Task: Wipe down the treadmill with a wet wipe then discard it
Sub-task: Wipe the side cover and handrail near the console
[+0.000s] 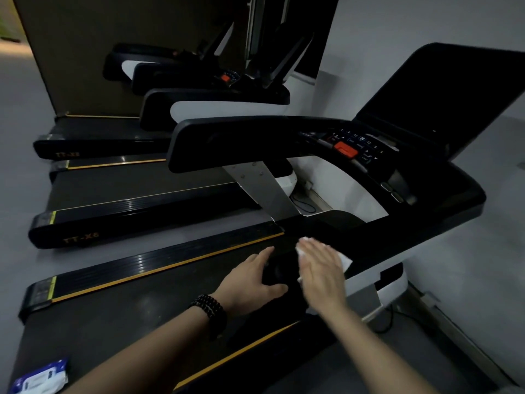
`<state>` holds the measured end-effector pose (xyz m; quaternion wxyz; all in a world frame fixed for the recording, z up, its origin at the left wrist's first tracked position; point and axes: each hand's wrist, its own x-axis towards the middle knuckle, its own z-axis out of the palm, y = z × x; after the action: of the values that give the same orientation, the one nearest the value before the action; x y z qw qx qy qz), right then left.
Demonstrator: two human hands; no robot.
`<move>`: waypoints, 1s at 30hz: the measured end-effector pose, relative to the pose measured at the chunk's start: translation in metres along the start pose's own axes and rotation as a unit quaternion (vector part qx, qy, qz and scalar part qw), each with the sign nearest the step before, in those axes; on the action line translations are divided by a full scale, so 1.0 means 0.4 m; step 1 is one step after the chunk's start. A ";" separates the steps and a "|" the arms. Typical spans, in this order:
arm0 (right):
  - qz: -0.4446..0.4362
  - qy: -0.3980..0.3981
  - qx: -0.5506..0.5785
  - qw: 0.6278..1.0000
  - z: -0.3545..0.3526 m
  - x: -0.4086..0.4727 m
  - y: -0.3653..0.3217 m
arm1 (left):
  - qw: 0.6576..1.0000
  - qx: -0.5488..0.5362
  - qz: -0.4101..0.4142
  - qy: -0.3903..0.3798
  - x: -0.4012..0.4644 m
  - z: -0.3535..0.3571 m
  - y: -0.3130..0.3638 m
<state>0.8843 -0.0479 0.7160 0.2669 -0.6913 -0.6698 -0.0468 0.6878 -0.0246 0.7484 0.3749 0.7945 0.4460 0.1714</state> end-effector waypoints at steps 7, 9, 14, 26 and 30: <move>-0.086 -0.001 0.021 0.996 0.029 -0.075 -0.131 | 0.999 -0.040 -0.008 -0.015 -0.018 -0.025 -0.019; -0.101 -0.002 0.048 0.994 0.029 -0.078 -0.143 | 0.999 -0.031 -0.006 -0.016 -0.028 -0.028 -0.025; -0.072 -0.008 0.066 0.995 -0.023 -0.010 -0.182 | 1.000 -0.007 -0.021 0.011 -0.026 -0.070 -0.024; -0.058 0.071 0.015 0.996 -0.216 0.307 -0.339 | 0.977 0.127 -0.006 0.172 -0.037 -0.448 0.082; -0.059 0.072 0.034 0.995 -0.271 0.398 -0.447 | 0.966 0.143 -0.029 0.214 -0.081 -0.598 0.078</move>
<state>0.7616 0.0416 0.9303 0.3350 -0.6358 -0.6896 -0.0896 0.5432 0.0443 0.9315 0.1580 0.7712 0.5587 0.2609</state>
